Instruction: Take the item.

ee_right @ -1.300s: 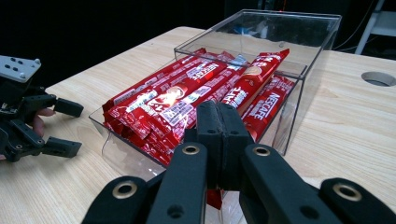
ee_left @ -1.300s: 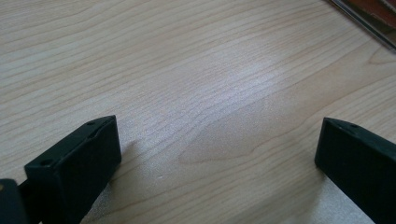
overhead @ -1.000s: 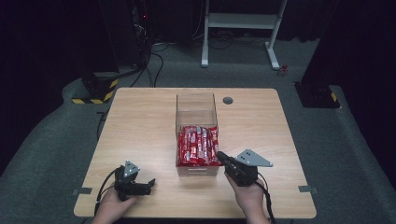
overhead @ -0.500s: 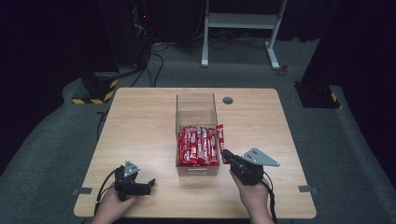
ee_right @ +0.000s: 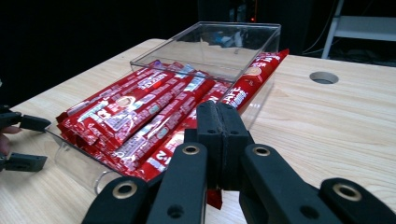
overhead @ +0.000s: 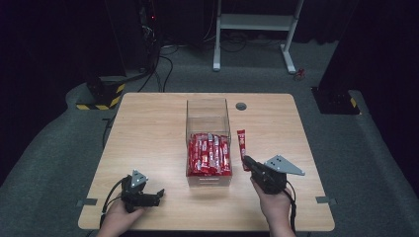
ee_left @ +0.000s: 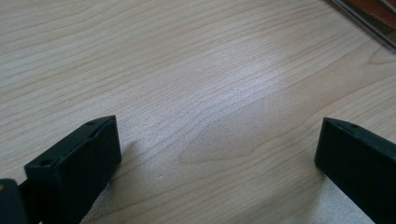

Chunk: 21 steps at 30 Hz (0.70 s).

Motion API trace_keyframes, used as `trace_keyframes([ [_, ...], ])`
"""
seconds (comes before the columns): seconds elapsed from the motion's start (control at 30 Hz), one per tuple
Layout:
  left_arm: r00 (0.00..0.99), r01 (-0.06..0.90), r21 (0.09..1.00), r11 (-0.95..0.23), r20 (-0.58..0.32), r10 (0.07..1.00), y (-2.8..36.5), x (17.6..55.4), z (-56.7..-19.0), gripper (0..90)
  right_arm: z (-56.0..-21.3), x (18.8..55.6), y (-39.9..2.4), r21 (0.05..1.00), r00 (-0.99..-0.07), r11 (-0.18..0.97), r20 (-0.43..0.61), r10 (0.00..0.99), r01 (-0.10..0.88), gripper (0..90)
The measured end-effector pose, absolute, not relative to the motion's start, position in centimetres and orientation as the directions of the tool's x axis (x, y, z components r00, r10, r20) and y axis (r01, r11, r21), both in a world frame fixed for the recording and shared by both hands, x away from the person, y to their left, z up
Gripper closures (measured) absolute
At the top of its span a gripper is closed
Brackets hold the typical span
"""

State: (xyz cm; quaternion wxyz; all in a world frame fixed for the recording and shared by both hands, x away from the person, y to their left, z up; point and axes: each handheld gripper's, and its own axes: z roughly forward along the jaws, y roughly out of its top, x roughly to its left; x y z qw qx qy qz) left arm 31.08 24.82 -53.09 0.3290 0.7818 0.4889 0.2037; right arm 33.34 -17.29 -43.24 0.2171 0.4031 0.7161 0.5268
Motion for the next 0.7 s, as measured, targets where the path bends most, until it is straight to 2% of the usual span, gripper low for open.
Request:
trace_keyframes([
  [0.3,0.439,0.63,0.714,-0.305,-0.004,0.899,24.8,31.1,-53.1,0.6,-43.1,33.6,-19.2,0.93,-0.537,0.099,0.115,0.836,0.353,90.0],
  [0.7,0.441,0.63,0.712,-0.31,0.0,0.897,24.8,31.1,-53.1,0.6,-43.8,34.1,-19.5,0.922,-0.508,0.109,0.103,0.855,0.371,90.0],
])
